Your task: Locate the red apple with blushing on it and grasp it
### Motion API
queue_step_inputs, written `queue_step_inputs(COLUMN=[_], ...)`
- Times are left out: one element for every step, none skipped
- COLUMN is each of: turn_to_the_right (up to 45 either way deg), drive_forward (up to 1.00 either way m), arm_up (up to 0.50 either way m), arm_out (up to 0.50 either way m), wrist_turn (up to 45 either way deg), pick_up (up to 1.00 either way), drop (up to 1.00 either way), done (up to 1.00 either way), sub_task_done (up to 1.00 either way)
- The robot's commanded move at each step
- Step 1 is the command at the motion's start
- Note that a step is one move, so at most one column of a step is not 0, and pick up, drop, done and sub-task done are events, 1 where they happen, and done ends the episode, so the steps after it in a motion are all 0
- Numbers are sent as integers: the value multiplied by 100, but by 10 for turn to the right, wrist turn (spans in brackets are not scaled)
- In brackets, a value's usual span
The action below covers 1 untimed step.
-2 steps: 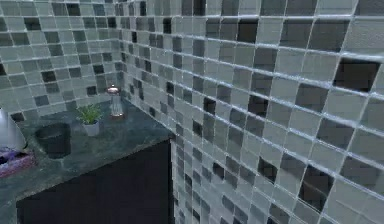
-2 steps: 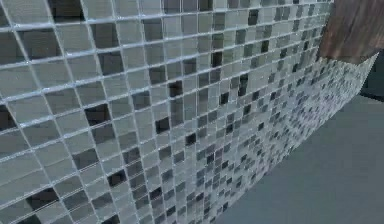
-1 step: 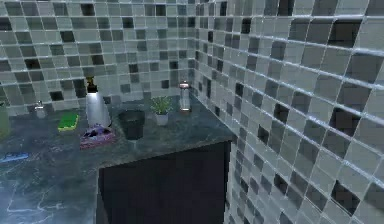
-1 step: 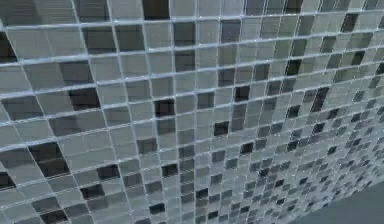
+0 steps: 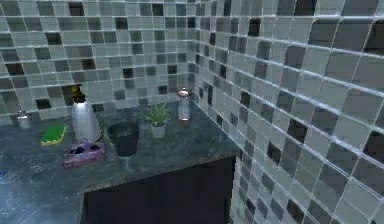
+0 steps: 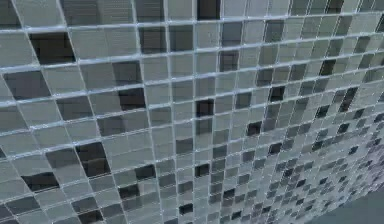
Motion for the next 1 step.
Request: queue_step_inputs(turn_to_the_right=[-450], drive_forward=[0], arm_up=[0], arm_out=[0], wrist_turn=[0], pick_up=[0], drop=[0], done=[0], sub_task_done=[0])
